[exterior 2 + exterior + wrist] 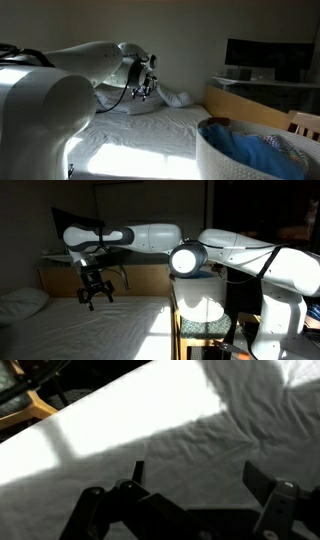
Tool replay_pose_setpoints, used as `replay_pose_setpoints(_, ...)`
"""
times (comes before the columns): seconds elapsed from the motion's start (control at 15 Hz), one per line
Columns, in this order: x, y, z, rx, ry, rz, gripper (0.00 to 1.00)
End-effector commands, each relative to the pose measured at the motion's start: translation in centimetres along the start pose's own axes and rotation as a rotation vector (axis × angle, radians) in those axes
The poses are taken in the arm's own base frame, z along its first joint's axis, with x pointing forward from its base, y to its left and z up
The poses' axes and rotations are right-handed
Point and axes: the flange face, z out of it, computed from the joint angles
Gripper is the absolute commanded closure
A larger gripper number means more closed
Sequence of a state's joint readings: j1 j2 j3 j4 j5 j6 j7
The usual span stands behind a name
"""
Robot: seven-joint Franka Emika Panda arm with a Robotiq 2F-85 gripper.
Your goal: Put the white and blue shirts in the laundry bag
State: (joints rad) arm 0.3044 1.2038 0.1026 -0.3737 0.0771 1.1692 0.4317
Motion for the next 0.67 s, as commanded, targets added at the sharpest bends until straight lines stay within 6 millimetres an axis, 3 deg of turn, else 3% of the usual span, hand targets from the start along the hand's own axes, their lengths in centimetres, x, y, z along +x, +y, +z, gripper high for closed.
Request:
replay_pose_setpoints(0.0, -0.03, 0.05, -0.04, 0.0, 0.0, 0.0, 0.0)
replay_pose_setpoints(0.6, -0.05, 0.03, -0.09, 0.0, 0.001, -0.001, 0.0)
